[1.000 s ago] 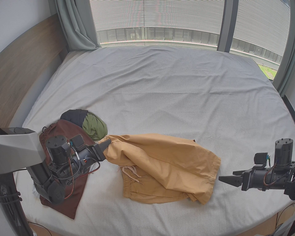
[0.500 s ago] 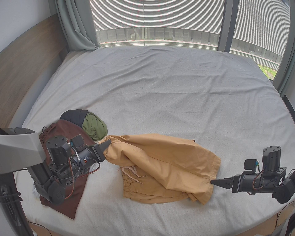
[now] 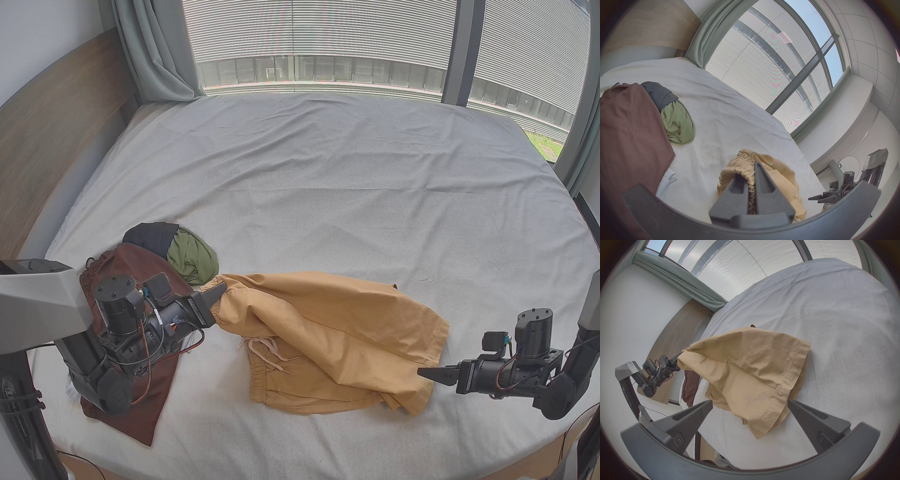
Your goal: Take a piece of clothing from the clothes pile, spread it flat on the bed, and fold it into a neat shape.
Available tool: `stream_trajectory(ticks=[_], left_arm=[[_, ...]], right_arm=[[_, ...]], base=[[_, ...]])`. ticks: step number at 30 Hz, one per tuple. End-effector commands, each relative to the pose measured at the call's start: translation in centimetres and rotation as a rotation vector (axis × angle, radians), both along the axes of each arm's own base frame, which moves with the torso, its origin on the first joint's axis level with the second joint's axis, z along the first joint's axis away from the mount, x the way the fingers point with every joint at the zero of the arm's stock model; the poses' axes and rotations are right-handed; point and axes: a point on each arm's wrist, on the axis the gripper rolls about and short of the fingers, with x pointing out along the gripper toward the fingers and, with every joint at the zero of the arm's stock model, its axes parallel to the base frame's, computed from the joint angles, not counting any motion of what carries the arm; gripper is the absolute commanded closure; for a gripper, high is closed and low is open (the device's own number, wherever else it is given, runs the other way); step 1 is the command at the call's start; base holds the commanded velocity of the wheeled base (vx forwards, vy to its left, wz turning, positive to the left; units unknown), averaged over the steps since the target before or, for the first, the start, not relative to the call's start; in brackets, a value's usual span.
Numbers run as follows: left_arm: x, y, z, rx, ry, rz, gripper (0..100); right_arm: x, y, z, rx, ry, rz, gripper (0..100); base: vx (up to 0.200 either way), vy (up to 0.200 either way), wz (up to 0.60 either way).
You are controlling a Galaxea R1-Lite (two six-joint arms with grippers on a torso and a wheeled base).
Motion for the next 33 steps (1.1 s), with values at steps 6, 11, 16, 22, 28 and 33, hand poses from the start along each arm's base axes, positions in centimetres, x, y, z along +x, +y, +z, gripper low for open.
stream_trajectory(ticks=[6, 11, 16, 22, 28, 33], left_arm=[[0.1, 0.0, 0.2, -0.003, -0.009, 0.002, 100], [0.1, 0.0, 0.2, -0.003, -0.009, 0.0, 100], [0.1, 0.0, 0.2, -0.003, -0.009, 0.0, 100], [0.1, 0.0, 0.1, -0.003, -0.008, 0.0, 100], [0.0, 0.0, 0.2, -0.003, -0.009, 0.0, 100], [0.0, -0.1, 0.2, -0.003, -0.009, -0.001, 100]], right_arm=[[0.7, 0.1, -4.0, -0.008, 0.07, -0.014, 0], [1.2, 0.3, -4.9, 0.009, 0.044, -0.022, 0], [1.6, 0.6, -5.3, 0.022, 0.039, -0.046, 0], [2.2, 1.0, -5.1, 0.035, 0.013, -0.038, 0], [2.8, 1.4, -4.1, 0.054, -0.039, -0.031, 0], [2.6, 1.9, -2.3, 0.088, -0.094, -0.019, 0]], base=[[0.0, 0.0, 0.0], [0.0, 0.0, 0.0], [0.0, 0.0, 0.0], [0.0, 0.0, 0.0], [0.0, 0.0, 0.0], [0.0, 0.0, 0.0]])
